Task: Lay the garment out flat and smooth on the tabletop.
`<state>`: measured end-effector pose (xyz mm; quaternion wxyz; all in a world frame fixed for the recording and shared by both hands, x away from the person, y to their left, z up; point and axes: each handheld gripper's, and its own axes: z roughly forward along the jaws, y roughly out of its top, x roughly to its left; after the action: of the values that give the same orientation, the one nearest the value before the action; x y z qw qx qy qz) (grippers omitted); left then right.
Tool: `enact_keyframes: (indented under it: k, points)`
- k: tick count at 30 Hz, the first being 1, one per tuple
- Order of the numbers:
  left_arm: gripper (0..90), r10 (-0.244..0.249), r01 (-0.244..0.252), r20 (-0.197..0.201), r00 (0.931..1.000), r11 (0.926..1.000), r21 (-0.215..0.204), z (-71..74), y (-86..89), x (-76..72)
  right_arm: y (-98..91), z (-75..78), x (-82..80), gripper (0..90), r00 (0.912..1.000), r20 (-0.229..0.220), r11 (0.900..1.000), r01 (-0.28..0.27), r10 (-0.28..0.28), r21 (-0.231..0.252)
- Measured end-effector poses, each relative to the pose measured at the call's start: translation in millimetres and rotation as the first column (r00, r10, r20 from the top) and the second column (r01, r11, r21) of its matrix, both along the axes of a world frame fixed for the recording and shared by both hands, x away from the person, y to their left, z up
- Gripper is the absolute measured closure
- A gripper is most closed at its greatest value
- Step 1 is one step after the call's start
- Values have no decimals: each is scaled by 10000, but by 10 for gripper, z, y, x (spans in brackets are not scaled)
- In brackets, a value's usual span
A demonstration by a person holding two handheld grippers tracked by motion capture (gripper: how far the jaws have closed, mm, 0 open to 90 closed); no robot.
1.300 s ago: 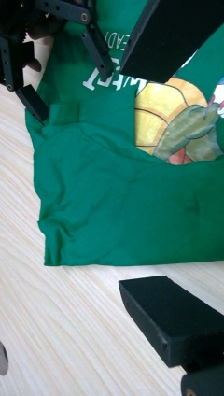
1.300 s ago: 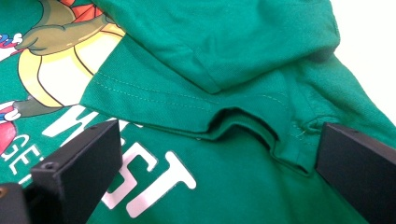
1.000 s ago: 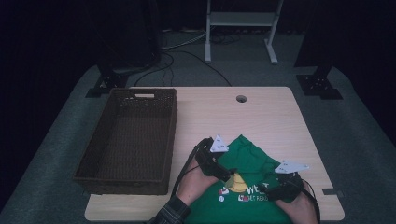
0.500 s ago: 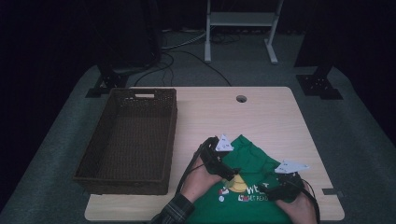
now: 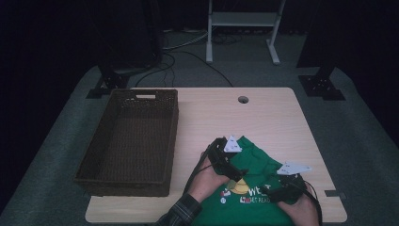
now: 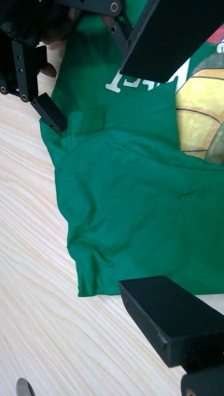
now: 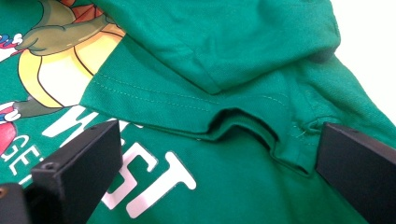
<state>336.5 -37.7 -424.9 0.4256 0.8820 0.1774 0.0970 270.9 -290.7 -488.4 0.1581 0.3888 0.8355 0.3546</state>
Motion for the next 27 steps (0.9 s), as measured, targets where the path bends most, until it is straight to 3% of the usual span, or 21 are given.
enact_keyframes:
  k: [20, 27]
  points:
    - [0, -293, 291, -209, 9994, 9996, -69, -120, -283, 65, -1, 0, 1, 0, 10000, 14, 10000, -16, 16, -7]
    - [45, -420, 415, -280, 9987, 9990, -194, -159, -332, 86, -2, 0, 1, 0, 10000, 18, 10000, -22, 22, -16]
